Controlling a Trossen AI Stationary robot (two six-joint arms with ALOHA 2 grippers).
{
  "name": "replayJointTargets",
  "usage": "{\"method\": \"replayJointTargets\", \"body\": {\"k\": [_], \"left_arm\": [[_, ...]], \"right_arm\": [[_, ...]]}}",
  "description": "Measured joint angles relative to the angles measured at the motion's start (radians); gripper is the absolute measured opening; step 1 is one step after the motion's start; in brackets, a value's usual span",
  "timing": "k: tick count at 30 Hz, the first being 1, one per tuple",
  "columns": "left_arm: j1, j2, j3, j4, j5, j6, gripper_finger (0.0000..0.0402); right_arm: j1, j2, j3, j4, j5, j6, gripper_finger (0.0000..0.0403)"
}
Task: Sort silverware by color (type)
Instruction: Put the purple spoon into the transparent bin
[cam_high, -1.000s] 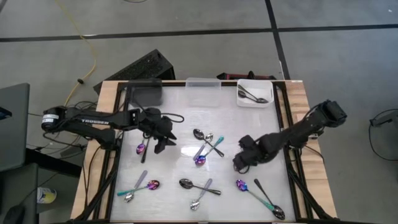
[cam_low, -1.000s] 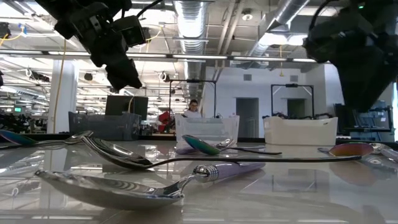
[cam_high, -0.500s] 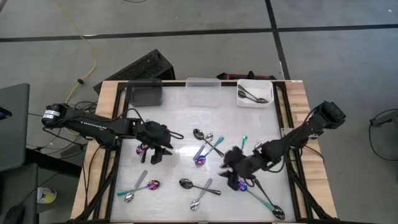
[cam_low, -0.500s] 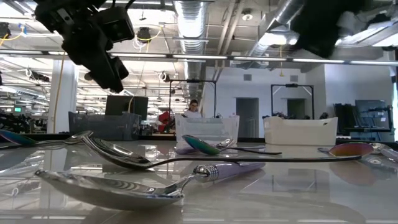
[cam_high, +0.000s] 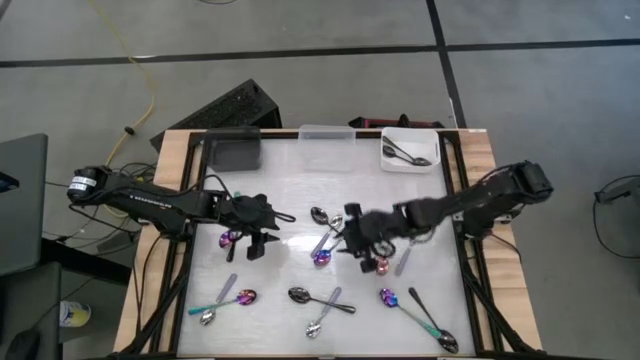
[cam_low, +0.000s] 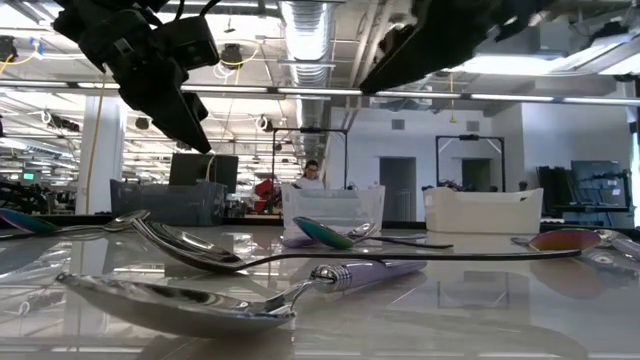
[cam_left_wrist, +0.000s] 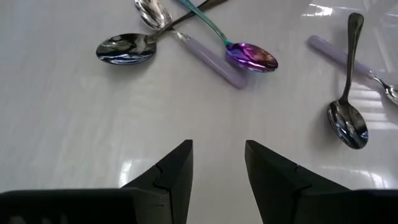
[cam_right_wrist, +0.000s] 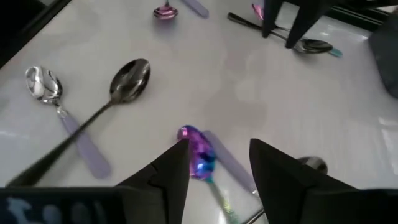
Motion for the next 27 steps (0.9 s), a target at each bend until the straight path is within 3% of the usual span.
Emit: {"method": "replayJointTargets", "body": {"k": [10, 17, 22, 27], "left_arm": [[0.0, 0.0, 0.0, -0.035, 0.002, -0.007, 0.013], [-0.01, 0.0, -0.001, -0.044, -0.01, -0.049, 0.013], [-0.026, 0.0, -0.001, -0.028, -0.051, -0.076, 0.013], [-0.027, 0.0, 0.0, -0.02, -0.102, -0.097, 0.013]], "right_arm": [[-0.206, 0.014, 0.0, 0.034, -0.31, -0.248, 0.0157], [-0.227, 0.182, 0.034, 0.081, -0.306, -0.31, 0.0152], [-0.255, 0.27, 0.136, -0.122, -0.308, -0.364, 0.0152], [-0.273, 0.341, 0.208, -0.193, -0.307, -0.46, 0.0152]]}}
